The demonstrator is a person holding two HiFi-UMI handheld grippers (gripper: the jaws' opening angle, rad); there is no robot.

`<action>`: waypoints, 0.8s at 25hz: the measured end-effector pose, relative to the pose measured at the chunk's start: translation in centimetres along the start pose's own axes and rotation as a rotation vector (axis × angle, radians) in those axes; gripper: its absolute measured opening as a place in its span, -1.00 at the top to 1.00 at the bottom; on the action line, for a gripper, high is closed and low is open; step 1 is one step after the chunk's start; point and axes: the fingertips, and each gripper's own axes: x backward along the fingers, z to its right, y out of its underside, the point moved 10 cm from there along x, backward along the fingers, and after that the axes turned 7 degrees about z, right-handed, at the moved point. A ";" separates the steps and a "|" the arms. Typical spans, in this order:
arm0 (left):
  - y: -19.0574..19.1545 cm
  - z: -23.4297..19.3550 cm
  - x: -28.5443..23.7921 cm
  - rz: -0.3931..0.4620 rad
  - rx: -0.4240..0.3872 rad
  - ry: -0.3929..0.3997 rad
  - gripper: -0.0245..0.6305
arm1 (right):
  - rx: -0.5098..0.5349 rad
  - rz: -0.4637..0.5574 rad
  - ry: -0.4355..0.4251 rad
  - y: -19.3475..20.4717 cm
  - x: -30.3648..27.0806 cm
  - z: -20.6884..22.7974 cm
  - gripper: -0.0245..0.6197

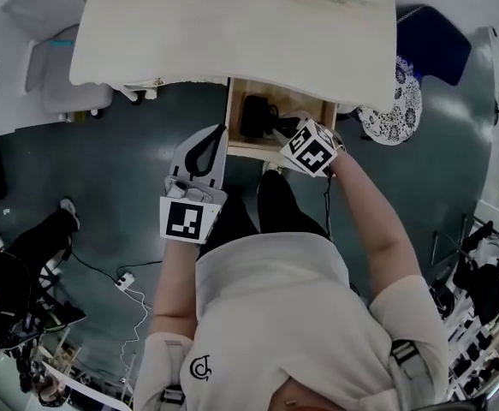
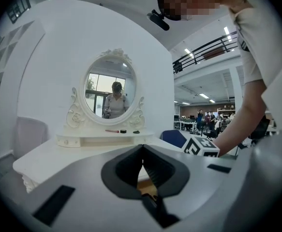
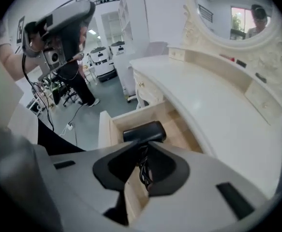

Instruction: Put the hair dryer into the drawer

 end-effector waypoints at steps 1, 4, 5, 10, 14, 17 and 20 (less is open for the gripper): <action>-0.4 0.0 -0.1 0.007 -0.008 0.011 0.88 | -0.018 0.031 0.024 -0.4 0.9 -0.2 0.75; -1.7 -0.2 -0.4 0.028 -0.023 0.047 0.88 | -0.078 0.135 0.103 -1.9 3.9 -0.4 0.89; -2.1 -0.3 -0.6 0.034 -0.024 0.061 0.88 | -0.089 0.176 0.130 -2.4 5.0 -0.4 0.90; -4.4 -1.1 -0.8 0.036 -0.059 0.106 0.88 | -0.131 0.403 0.256 -5.1 10.5 -1.3 0.90; -6.1 -1.9 -0.9 0.039 -0.114 0.135 0.88 | -0.152 0.557 0.314 -6.7 14.2 -2.6 0.90; -7.1 -2.8 -1.8 0.043 -0.133 0.154 0.88 | -0.150 0.693 0.350 -8.1 16.6 -3.3 0.90; -8.1 -3.3 -2.1 0.053 -0.143 0.164 0.88 | -0.135 0.815 0.423 -9.2 18.9 -4.0 0.90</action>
